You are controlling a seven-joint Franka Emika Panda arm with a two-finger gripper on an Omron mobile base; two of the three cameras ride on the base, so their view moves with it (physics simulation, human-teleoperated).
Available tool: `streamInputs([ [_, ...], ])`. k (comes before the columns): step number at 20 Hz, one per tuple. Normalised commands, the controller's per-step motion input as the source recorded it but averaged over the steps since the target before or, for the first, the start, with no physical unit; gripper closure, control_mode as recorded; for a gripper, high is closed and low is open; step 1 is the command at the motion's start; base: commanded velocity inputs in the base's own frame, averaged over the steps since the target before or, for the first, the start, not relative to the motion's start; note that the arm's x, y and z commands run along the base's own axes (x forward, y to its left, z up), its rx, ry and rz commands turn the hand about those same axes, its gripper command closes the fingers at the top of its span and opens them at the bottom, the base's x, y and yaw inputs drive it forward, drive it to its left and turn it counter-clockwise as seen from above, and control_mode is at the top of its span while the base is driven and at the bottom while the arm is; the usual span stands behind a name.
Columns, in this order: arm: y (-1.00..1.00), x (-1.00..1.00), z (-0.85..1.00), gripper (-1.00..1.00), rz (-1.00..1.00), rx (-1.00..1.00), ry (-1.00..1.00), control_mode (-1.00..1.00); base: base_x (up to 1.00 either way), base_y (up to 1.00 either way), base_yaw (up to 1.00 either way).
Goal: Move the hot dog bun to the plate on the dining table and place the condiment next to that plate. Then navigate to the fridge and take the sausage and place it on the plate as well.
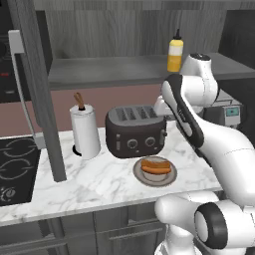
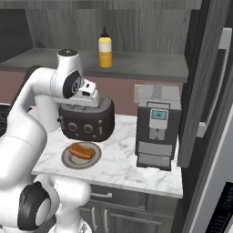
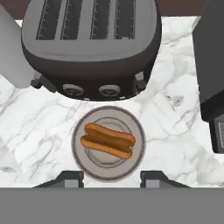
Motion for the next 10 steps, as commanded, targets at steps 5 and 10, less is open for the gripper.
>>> streamInputs([
  [5, 0.13, -0.08, -0.32, -1.00, 0.08, -0.02, -0.03, -1.00, 0.00, 0.00, 0.00],
  [10, 0.29, -0.42, -0.57, -1.00, 0.30, -0.11, -0.10, -1.00, 0.00, 0.00, 0.00],
])
